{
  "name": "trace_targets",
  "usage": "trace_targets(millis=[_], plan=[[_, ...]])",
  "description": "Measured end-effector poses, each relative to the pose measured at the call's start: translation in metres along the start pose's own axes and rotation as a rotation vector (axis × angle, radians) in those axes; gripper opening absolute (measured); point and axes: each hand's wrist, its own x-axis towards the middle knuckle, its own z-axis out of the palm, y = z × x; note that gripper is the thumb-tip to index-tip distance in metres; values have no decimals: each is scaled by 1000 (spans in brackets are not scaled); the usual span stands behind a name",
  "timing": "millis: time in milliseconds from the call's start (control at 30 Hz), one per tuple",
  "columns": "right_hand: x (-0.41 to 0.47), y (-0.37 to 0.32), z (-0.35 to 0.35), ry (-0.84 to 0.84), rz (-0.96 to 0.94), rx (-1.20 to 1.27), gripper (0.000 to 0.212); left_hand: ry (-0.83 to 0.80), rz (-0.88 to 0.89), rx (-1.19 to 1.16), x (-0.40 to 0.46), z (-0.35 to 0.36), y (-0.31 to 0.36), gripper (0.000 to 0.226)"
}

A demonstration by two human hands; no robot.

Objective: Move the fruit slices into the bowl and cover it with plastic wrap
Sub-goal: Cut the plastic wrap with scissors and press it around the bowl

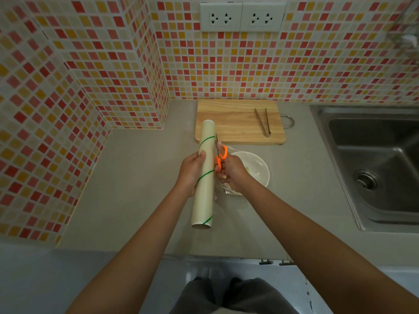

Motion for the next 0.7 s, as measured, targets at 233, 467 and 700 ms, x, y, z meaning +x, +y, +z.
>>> trace_targets(millis=[233,467,700], plan=[[11,-8,-2,-41,-14,45,57,-15,8,-8,0,-2,-1,35],[18,-16,-5,-40,-41,5,55,-35,6,-32,-1,-5,-2,28],[25,-26,-4,-20,-61,-10,52,-53,-3,-84,-7,-7,-4,29]])
